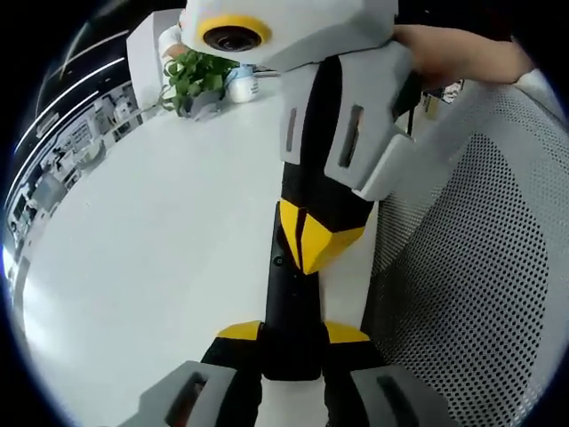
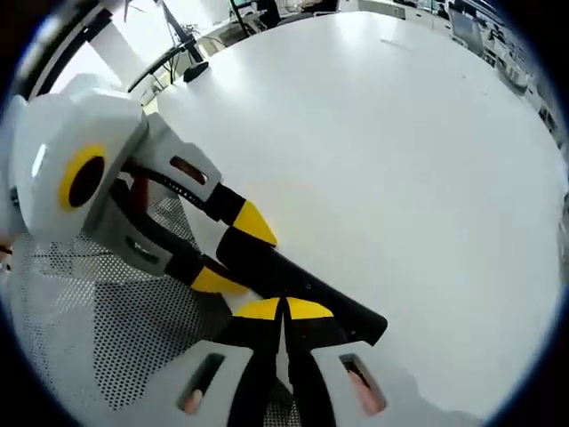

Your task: Press the specified remote control buttons in sequence, fully releasing each button before pressing the next.

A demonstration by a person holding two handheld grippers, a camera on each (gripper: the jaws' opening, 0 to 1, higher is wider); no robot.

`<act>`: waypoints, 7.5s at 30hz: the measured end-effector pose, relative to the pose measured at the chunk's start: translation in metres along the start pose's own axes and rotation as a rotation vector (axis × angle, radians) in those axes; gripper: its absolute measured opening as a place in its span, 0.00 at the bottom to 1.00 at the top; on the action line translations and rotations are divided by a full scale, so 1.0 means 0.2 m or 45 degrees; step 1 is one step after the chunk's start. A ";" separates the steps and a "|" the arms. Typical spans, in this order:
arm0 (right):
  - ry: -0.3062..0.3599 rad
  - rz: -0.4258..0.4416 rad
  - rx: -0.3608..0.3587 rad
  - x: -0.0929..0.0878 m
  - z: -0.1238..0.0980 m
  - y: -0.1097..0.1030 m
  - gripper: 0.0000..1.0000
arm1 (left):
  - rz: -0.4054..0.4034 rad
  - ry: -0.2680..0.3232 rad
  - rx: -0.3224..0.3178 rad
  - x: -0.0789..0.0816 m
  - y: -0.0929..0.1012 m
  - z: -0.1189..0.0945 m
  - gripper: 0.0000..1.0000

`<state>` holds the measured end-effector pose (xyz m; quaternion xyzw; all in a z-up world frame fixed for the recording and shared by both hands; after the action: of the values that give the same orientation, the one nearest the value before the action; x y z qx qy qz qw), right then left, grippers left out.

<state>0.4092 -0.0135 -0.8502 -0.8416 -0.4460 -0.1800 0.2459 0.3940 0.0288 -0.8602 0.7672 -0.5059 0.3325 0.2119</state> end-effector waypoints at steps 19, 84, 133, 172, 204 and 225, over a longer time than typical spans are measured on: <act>-0.012 -0.215 -0.010 -0.01 0.02 0.01 0.00 | 0.023 -0.001 -0.032 0.01 0.02 0.01 0.25; 0.031 -0.287 0.001 0.02 0.05 -0.06 0.00 | 0.019 -0.001 -0.038 0.01 0.02 0.02 0.25; 0.196 -0.098 -0.005 0.11 -0.07 -0.04 0.00 | 0.007 -0.004 -0.026 0.01 0.02 0.01 0.25; 1.306 -0.027 -0.423 0.28 -1.03 -0.16 0.66 | -0.001 -0.018 -0.010 0.01 0.03 0.02 0.25; 1.199 -0.062 -0.675 0.19 -1.03 -0.02 0.82 | -0.011 -0.072 -0.010 0.02 0.02 0.02 0.24; 1.146 -0.046 -0.706 0.17 -1.02 0.01 0.73 | 0.153 -0.196 0.023 0.00 -0.19 -0.01 0.23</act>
<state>0.4112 -0.1083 -0.6675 -0.7065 -0.2464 -0.6391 0.1781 0.4283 0.0445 -0.8579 0.7607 -0.5627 0.2892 0.1449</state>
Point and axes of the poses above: the point that each gripper's makers call its tool centre point, and the gripper's own axes: z roughly forward along the fingers, y roughly to its right, x roughly out of its top, the point moved 2 cm from there along -z, roughly backward along the fingers, and after that the axes turned 10 degrees about y, right-handed, at the moved point
